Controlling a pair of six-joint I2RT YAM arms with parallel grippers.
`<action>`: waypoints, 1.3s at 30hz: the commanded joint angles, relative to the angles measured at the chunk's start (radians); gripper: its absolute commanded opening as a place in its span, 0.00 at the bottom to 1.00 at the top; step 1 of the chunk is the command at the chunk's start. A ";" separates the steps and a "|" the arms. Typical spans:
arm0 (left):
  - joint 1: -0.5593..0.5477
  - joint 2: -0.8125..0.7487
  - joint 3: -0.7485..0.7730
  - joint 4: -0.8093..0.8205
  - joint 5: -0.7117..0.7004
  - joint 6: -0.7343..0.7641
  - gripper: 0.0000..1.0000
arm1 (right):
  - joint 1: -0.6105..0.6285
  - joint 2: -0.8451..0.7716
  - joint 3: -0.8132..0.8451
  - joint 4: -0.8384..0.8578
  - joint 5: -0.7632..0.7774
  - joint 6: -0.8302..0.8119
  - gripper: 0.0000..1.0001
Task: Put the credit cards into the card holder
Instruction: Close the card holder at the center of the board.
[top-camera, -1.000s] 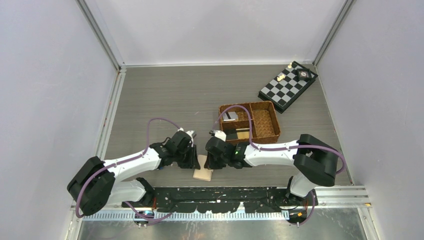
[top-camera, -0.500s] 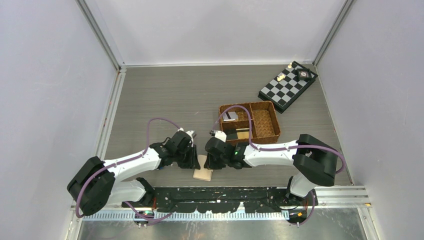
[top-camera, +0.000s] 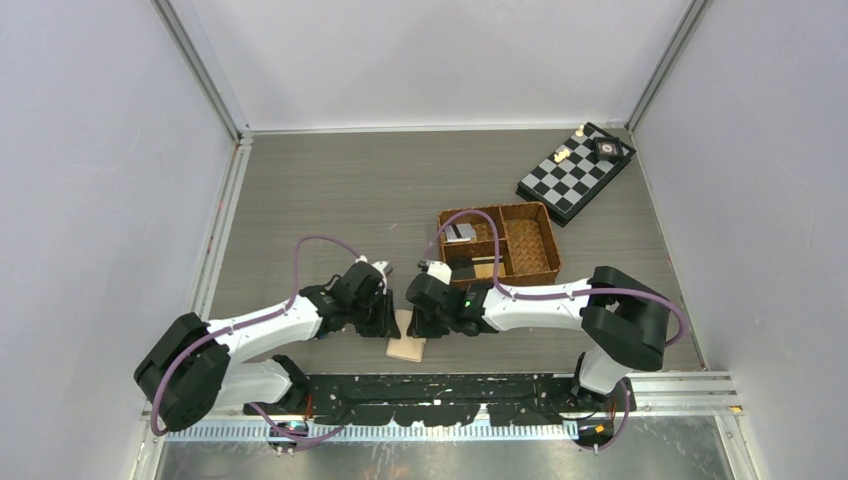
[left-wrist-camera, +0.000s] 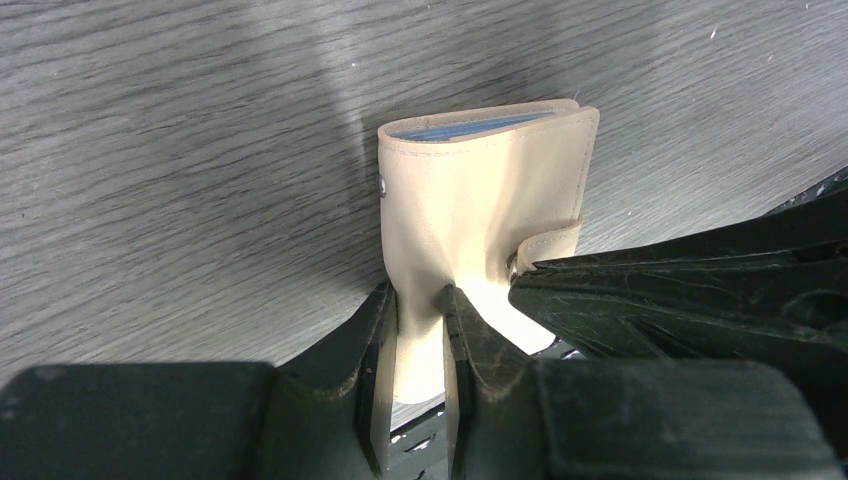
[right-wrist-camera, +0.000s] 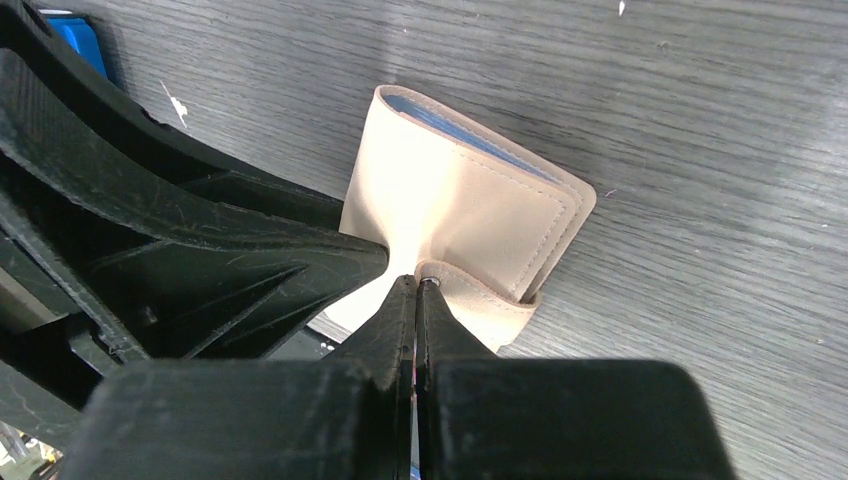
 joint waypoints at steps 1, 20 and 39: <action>-0.010 0.016 -0.024 -0.063 -0.061 0.024 0.00 | -0.002 0.033 -0.002 -0.128 0.068 0.011 0.01; -0.109 0.024 -0.041 0.029 -0.112 -0.095 0.00 | -0.002 -0.093 -0.052 -0.073 0.053 -0.112 0.00; -0.177 -0.185 -0.121 -0.005 -0.324 -0.285 0.00 | -0.082 -0.220 -0.092 -0.020 -0.184 -0.344 0.00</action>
